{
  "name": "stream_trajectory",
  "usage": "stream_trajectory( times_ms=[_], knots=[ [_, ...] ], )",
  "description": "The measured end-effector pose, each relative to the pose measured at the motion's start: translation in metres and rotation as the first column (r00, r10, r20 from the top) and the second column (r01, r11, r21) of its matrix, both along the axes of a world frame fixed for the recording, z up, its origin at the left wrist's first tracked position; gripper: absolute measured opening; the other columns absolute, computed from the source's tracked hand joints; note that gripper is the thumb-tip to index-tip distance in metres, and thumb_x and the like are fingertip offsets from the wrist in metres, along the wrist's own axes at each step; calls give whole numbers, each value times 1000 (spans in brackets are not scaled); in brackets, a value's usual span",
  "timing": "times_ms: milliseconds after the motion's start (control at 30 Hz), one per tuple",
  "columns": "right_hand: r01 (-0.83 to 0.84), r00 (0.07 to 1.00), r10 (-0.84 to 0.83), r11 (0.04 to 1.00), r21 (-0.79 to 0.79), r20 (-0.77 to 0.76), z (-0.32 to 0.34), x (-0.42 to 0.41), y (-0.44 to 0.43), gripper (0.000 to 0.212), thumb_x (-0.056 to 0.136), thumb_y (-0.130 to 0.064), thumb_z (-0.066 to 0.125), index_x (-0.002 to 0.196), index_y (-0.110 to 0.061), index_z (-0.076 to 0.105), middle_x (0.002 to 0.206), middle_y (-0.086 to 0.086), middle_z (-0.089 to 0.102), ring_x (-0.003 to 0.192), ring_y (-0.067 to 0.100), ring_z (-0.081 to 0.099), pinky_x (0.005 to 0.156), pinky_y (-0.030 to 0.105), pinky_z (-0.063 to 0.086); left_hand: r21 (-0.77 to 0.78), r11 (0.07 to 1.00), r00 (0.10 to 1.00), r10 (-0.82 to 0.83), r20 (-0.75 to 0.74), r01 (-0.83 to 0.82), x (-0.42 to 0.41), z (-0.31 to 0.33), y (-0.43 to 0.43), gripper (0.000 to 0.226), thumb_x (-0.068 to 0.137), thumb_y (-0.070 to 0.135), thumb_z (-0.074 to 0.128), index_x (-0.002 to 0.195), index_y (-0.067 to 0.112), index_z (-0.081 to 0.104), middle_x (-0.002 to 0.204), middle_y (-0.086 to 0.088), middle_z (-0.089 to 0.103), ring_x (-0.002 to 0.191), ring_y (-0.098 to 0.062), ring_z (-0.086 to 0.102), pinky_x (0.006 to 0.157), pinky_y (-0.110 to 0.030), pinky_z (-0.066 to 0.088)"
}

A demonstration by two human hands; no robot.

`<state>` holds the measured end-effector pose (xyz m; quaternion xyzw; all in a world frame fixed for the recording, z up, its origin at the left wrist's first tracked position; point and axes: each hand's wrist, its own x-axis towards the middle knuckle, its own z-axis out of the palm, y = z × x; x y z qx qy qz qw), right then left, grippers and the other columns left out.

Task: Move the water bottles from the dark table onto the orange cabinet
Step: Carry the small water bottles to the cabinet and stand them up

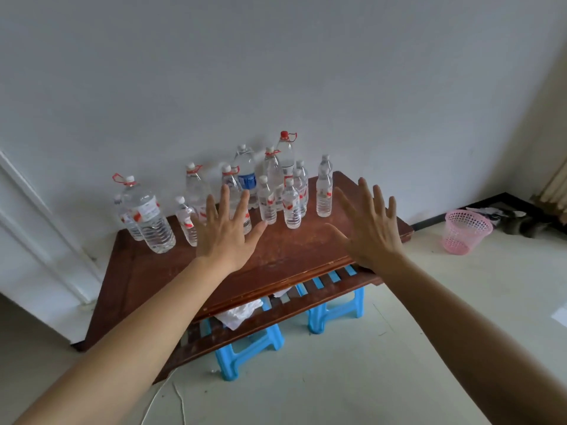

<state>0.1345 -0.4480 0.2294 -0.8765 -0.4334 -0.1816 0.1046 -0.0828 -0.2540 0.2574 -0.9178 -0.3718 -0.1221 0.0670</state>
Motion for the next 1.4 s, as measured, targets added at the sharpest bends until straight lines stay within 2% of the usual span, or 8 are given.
stream_trajectory(
  times_ms=[267,433,567,800,967,1167,1300,1400],
  knots=[
    [-10,998,-1,988,-152,-68,-87,120,62,82,90,-81,22,161,-41,10,169,16,10,152,45,19,116,69,19,-152,988,995,0,-101,-16,126,-112,70,79,91,77,6,156,37,-14,166,-8,-18,152,-38,-1,114,-70,17],
    [47,994,-73,957,-286,-82,-108,210,103,81,92,-81,17,161,-40,4,169,16,4,152,44,18,117,68,24,-332,943,999,-1,-37,-11,218,-163,125,85,85,82,5,155,37,-17,167,-9,-11,152,-41,5,113,-70,21],
    [38,993,-75,937,-346,-93,-113,281,137,85,89,-81,20,161,-41,-2,170,15,-3,154,43,13,119,66,21,-439,898,992,35,123,23,290,-182,165,85,89,79,23,153,42,-20,167,-9,-8,151,-43,10,110,-69,30],
    [-33,842,-50,989,-145,-537,-164,348,194,98,88,-75,50,158,-45,-12,170,8,-5,154,38,18,112,63,37,-540,835,889,162,427,108,355,-215,178,99,92,62,58,158,33,-10,166,-17,4,149,-38,22,104,-49,45],
    [-191,605,181,978,80,-775,-200,380,245,116,85,-65,68,155,-42,-21,168,9,2,148,33,33,110,52,44,-552,834,774,341,533,13,378,-236,174,103,90,49,69,158,17,-1,166,-14,11,152,-24,16,118,-38,27],
    [-282,467,442,895,345,-766,-228,392,292,117,85,-48,78,156,-29,-13,169,6,8,148,28,30,109,39,39,-582,810,628,493,602,-78,396,-258,170,107,86,43,78,158,19,3,165,-7,18,150,-20,26,115,-50,38],
    [-281,468,544,839,467,-696,-249,385,303,103,92,-39,74,159,-23,-4,162,-5,14,146,33,38,100,40,48,-500,846,595,501,628,-185,410,-265,167,98,90,32,75,154,13,4,162,-17,21,148,-28,30,119,-32,31],
    [-320,479,555,832,453,-680,-249,384,306,99,94,-30,72,159,-19,-2,161,8,27,135,38,47,93,47,53,-495,849,615,492,616,-184,412,-262,169,91,94,26,70,151,16,0,161,-14,17,147,-25,27,117,-19,25]
  ],
)
